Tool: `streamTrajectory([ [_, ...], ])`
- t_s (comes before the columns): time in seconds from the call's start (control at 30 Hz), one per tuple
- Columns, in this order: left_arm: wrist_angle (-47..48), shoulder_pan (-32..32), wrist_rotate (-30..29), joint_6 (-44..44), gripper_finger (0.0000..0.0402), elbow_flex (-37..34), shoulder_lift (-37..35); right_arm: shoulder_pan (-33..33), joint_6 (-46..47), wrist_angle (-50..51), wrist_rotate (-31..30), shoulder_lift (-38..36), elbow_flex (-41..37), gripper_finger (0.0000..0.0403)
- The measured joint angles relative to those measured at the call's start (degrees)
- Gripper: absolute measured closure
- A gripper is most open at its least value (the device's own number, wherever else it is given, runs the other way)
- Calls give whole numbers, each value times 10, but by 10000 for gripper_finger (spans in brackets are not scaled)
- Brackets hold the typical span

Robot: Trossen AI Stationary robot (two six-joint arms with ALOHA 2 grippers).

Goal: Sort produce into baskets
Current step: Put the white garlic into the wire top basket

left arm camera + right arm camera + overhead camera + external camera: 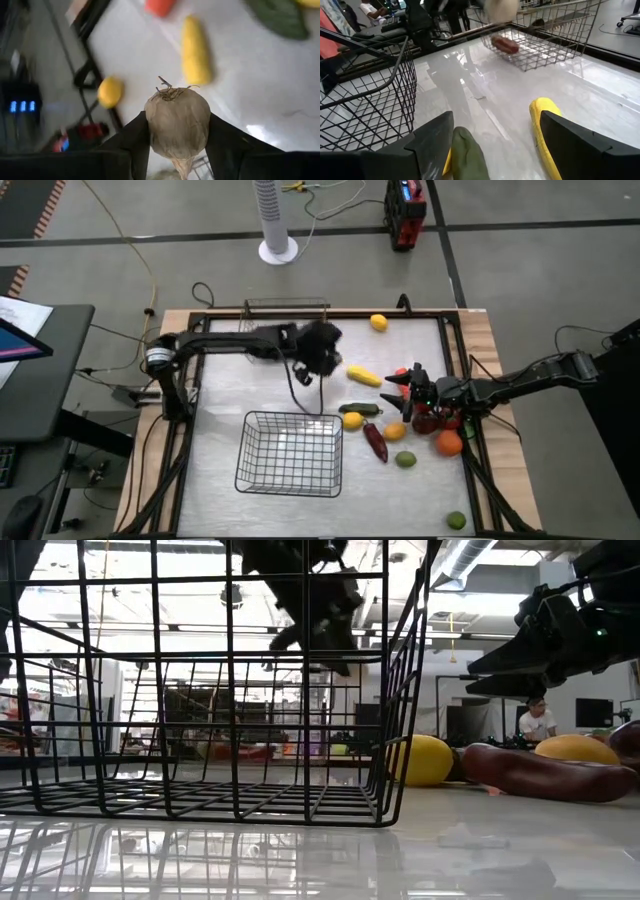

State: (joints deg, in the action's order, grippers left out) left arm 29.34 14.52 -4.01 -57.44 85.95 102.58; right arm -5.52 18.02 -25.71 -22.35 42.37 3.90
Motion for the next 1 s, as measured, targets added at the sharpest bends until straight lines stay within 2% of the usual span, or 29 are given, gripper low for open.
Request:
streamTrajectory([
  [0.1,12,27,18,60,258,2,-30,0,0,1,0,0,0,79],
  [0.27,22,60,163,153,257,2,-49,0,0,1,0,0,0,79],
  [0.3,22,61,171,162,257,2,-51,0,0,0,0,0,0,79],
  [0.33,22,61,161,166,257,2,-52,0,0,0,0,0,0,79],
  [0.47,65,69,56,158,256,2,-53,0,1,-1,0,0,0,79],
  [0.53,94,83,33,157,256,2,-51,0,1,-1,0,0,0,79],
  [0.63,142,108,26,169,256,2,-51,-1,1,-1,-1,0,0,79],
  [0.77,159,140,6,205,243,1,-50,1,1,-1,-1,0,0,79],
  [1.0,164,158,61,203,163,1,-50,1,0,-1,-1,0,0,79],
])
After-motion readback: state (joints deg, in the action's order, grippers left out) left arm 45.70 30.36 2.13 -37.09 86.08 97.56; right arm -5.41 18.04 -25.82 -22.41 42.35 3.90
